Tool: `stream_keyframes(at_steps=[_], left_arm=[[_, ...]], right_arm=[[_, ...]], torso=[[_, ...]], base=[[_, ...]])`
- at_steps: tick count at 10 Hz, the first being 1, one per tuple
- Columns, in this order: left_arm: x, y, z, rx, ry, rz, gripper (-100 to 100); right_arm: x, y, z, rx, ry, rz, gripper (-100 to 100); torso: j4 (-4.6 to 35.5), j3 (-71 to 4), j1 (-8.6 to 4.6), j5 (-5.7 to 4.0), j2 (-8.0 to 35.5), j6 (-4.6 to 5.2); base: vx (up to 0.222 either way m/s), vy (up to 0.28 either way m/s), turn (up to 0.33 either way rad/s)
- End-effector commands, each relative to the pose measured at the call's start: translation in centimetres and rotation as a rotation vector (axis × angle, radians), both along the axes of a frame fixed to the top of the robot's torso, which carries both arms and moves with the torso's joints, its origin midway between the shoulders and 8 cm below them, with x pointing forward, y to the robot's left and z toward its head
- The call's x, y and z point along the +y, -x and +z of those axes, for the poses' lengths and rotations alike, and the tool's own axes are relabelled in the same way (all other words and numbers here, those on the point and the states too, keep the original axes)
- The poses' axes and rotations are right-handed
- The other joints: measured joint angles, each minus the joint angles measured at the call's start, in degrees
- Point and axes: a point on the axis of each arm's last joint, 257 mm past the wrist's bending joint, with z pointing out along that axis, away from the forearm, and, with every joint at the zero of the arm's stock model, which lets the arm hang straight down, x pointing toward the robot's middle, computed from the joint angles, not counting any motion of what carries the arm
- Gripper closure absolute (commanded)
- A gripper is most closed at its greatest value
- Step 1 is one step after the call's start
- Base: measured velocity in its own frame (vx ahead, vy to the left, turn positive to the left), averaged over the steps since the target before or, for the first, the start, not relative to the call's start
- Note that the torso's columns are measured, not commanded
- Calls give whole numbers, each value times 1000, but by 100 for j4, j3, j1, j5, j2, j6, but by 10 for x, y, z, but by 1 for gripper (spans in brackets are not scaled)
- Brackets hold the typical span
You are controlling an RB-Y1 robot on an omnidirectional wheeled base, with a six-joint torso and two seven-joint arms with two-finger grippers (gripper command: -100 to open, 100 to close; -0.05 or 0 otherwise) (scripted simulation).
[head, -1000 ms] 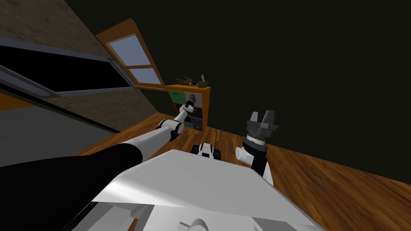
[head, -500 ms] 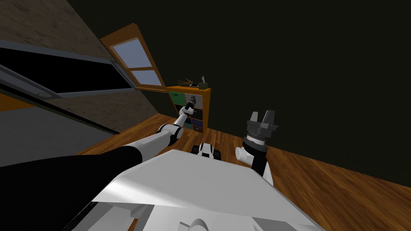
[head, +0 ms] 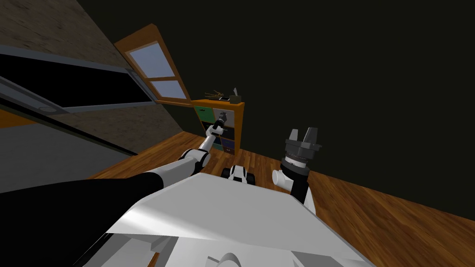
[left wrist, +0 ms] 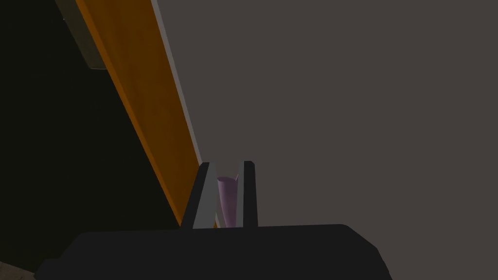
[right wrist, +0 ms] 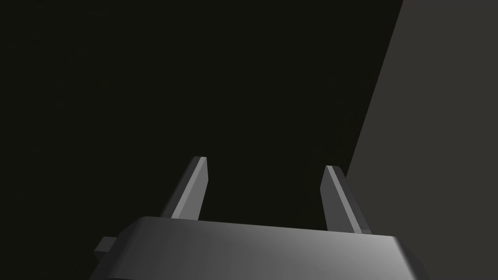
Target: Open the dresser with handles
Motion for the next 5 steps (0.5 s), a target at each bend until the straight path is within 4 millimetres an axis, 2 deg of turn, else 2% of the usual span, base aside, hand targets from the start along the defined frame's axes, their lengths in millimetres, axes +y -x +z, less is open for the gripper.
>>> stream_keyframes(at_steps=[1,2,3,5], left_arm=[[7,12,-27,30,-1,12,100],[8,12,-28,33,-1,12,100],[-13,21,-30,41,-6,-12,100],[-11,32,-23,20,-6,-12,100]], right_arm=[[0,0,0,0,0,0,0],[0,0,0,0,0,0,0],[0,0,0,0,0,0,0],[0,0,0,0,0,0,0]], torso=[[-4,5,-1,2,7,0],[-11,16,2,7,21,-6],[-15,23,7,12,29,-12],[-14,6,1,7,4,2]], base=[[10,3,-12],[6,2,-9],[102,24,55],[86,16,13]])
